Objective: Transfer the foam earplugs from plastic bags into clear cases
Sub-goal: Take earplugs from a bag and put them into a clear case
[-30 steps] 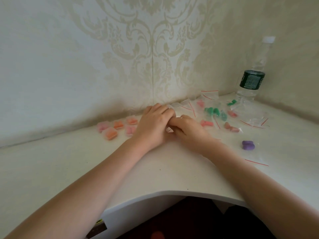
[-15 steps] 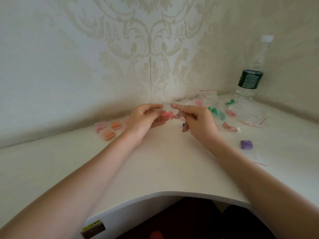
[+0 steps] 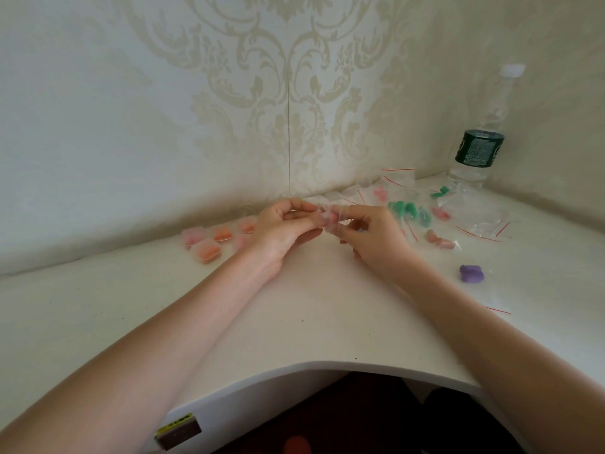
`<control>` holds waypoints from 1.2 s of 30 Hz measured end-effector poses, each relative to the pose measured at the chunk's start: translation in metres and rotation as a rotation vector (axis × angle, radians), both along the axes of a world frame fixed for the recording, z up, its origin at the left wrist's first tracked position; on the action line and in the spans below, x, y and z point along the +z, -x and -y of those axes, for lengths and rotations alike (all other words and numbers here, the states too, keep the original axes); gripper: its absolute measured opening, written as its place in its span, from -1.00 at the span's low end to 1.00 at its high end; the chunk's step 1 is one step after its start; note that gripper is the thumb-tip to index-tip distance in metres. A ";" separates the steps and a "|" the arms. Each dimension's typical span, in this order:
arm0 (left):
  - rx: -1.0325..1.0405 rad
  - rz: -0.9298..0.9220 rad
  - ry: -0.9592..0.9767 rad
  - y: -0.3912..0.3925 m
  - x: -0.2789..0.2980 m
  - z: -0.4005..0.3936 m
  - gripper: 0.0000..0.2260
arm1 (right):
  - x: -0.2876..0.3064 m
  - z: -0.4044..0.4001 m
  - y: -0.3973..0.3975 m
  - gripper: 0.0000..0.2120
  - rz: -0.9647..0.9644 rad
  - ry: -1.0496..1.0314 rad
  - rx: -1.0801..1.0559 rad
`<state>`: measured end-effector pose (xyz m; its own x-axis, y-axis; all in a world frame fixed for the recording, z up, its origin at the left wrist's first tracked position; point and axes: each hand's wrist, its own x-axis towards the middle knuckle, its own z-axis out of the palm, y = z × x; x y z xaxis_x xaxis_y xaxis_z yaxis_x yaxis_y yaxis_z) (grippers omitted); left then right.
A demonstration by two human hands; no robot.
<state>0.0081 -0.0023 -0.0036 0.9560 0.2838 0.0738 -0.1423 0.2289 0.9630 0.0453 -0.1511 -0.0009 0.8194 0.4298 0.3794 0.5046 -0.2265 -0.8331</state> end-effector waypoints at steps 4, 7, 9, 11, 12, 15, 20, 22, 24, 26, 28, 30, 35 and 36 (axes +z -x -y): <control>0.021 -0.022 0.084 0.000 0.003 0.001 -0.83 | 0.005 0.001 0.000 -0.88 -0.157 -0.132 -0.002; 0.015 -0.029 0.146 0.000 0.003 0.001 -0.84 | 0.007 0.001 -0.001 -0.93 -0.271 -0.230 -0.031; 0.056 -0.024 0.178 -0.001 0.004 -0.004 -0.85 | 0.009 0.004 -0.005 -0.91 -0.365 -0.314 -0.080; 0.113 -0.030 0.122 -0.001 0.005 -0.012 -0.85 | 0.011 0.008 -0.008 -0.88 -0.428 -0.357 -0.129; 0.143 -0.032 0.046 -0.001 0.006 -0.015 -0.85 | 0.012 0.010 -0.009 -0.87 -0.438 -0.367 -0.151; 0.215 -0.049 -0.272 -0.001 0.005 -0.017 -0.83 | 0.015 0.012 -0.010 -0.86 -0.416 -0.429 -0.187; 0.110 -0.025 -0.990 0.003 -0.004 -0.006 -0.87 | 0.015 0.010 -0.008 -0.80 -0.381 -0.451 -0.213; 0.082 -0.010 -1.089 0.005 -0.007 -0.001 -0.91 | 0.014 0.010 -0.010 -0.72 -0.411 -0.440 -0.262; 0.027 0.004 -1.091 0.005 -0.007 0.000 -0.90 | 0.013 0.011 -0.014 -0.68 -0.455 -0.415 -0.312; -0.023 0.000 -1.083 0.006 -0.005 0.000 -0.87 | 0.014 0.012 -0.014 -0.65 -0.466 -0.379 -0.325; 0.046 -0.010 -1.066 0.006 -0.002 -0.004 -0.86 | 0.015 0.011 -0.011 -0.63 -0.428 -0.333 -0.313; 0.254 0.008 -1.169 0.003 0.001 -0.009 -0.84 | 0.015 0.009 -0.008 -0.62 -0.374 -0.281 -0.295; 0.354 -0.041 -1.541 -0.013 -0.008 -0.021 -0.68 | 0.006 0.004 -0.011 -0.65 -0.197 -0.108 -0.248; 0.318 -0.094 -1.587 -0.015 -0.012 -0.022 -0.62 | 0.004 0.004 -0.012 -0.66 -0.174 -0.070 -0.238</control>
